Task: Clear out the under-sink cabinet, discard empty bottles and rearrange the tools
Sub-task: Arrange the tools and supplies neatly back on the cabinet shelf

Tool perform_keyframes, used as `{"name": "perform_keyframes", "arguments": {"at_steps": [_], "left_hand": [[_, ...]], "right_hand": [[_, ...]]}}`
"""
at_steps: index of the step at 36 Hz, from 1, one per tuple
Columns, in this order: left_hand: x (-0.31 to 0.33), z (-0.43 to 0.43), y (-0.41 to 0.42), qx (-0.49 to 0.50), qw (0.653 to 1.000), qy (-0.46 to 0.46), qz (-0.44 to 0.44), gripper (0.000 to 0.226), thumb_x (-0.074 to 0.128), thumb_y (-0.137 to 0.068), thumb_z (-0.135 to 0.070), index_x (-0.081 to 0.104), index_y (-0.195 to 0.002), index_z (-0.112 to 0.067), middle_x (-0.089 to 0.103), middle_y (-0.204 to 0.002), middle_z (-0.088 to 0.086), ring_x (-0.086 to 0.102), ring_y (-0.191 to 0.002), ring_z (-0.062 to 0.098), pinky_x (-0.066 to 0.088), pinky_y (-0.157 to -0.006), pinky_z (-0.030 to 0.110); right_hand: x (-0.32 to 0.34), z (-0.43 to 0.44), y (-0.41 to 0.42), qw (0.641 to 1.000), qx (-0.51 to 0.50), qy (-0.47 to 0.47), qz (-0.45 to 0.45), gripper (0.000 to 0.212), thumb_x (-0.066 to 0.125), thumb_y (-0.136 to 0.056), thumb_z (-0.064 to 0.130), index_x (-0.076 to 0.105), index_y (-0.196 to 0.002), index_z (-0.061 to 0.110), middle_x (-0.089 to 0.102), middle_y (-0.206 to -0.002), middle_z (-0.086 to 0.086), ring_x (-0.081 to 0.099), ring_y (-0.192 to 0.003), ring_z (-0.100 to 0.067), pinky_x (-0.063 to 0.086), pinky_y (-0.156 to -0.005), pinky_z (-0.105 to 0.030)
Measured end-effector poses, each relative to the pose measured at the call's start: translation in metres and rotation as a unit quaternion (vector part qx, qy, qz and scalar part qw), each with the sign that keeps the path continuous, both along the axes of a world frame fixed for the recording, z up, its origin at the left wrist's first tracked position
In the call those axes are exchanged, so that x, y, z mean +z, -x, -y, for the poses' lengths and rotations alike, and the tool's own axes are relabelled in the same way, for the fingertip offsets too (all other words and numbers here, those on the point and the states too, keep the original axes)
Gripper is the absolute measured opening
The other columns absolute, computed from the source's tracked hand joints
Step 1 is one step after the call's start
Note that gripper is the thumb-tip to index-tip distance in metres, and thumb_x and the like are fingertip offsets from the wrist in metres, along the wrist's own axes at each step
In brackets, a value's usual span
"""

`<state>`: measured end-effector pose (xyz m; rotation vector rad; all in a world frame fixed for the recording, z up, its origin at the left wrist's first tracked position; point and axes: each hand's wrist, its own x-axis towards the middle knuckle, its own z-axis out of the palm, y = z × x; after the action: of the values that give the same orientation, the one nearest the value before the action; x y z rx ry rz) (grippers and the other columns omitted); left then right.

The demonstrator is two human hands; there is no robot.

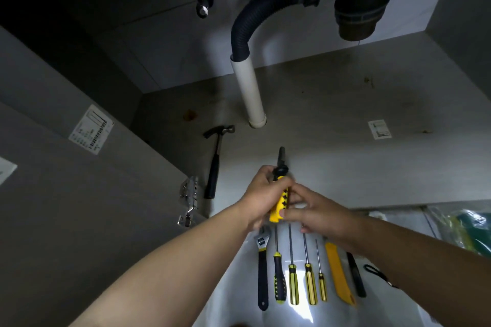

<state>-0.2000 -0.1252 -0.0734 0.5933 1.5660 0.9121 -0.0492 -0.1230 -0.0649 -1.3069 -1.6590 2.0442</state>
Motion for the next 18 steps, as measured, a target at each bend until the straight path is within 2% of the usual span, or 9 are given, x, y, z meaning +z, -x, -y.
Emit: {"name": "perform_keyframes", "arguments": {"at_steps": [1,3,5,6,9,13,18], "left_hand": [[-0.004,-0.003,0.003,0.018,1.000,-0.002,-0.023,0.034,0.070,-0.089,-0.015,0.053,-0.118,-0.015,0.070,-0.098,0.013,0.071,-0.083,0.030,0.059,-0.080,0.048],[-0.013,-0.012,0.015,0.030,0.986,0.005,-0.162,0.035,0.072,-0.086,-0.022,0.052,-0.115,-0.018,0.071,-0.102,0.008,0.069,-0.090,0.028,0.059,-0.086,0.042],[-0.020,-0.021,0.032,0.038,0.955,0.010,-0.294,0.039,0.073,-0.084,-0.027,0.052,-0.116,-0.020,0.069,-0.105,0.005,0.067,-0.095,0.026,0.057,-0.085,0.035],[-0.023,-0.025,0.040,0.044,0.946,0.010,-0.322,0.041,0.073,-0.085,-0.027,0.051,-0.119,-0.019,0.069,-0.106,0.005,0.067,-0.096,0.027,0.056,-0.082,0.033],[-0.034,-0.036,0.058,0.067,0.929,0.028,-0.362,0.052,0.071,-0.083,-0.022,0.049,-0.129,-0.013,0.067,-0.112,0.012,0.066,-0.101,0.032,0.055,-0.081,0.034],[-0.042,-0.047,0.071,0.062,0.914,0.038,-0.398,0.075,0.077,-0.078,-0.016,0.040,-0.143,-0.007,0.051,-0.133,0.020,0.055,-0.121,0.039,0.050,-0.099,0.040],[-0.042,-0.049,0.080,0.022,0.895,0.026,-0.445,0.064,0.071,-0.079,-0.014,0.048,-0.139,-0.006,0.048,-0.137,0.021,0.047,-0.129,0.041,0.042,-0.108,0.042]], "right_hand": [[-0.001,-0.001,-0.002,1.000,-0.003,-0.006,0.010,0.049,0.069,-0.093,0.029,0.045,-0.134,0.042,0.060,-0.120,0.009,0.064,-0.105,-0.011,0.053,-0.071,-0.024],[-0.004,-0.001,-0.008,0.999,-0.010,-0.014,0.028,0.048,0.066,-0.095,0.031,0.040,-0.134,0.041,0.059,-0.115,0.005,0.067,-0.095,-0.011,0.051,-0.068,-0.023],[-0.009,0.000,-0.017,0.999,-0.017,-0.019,0.030,0.038,0.064,-0.097,0.031,0.046,-0.130,0.036,0.064,-0.108,0.002,0.069,-0.081,-0.005,0.051,-0.064,-0.020],[-0.012,0.001,-0.022,0.999,-0.022,-0.017,0.027,0.034,0.064,-0.097,0.030,0.050,-0.128,0.034,0.066,-0.105,0.001,0.069,-0.076,-0.003,0.051,-0.062,-0.019],[-0.022,0.004,-0.031,0.999,-0.029,-0.010,0.021,0.028,0.065,-0.097,0.026,0.057,-0.122,0.033,0.066,-0.102,-0.001,0.070,-0.074,-0.005,0.054,-0.064,-0.019],[-0.032,0.007,-0.033,0.999,-0.037,-0.015,0.037,0.025,0.066,-0.096,0.019,0.060,-0.117,0.032,0.065,-0.107,-0.002,0.072,-0.073,-0.009,0.055,-0.064,-0.022],[-0.036,0.013,-0.031,0.999,-0.030,-0.010,0.044,0.025,0.065,-0.096,0.017,0.061,-0.117,0.032,0.066,-0.104,-0.002,0.073,-0.076,-0.012,0.053,-0.063,-0.021]]}}
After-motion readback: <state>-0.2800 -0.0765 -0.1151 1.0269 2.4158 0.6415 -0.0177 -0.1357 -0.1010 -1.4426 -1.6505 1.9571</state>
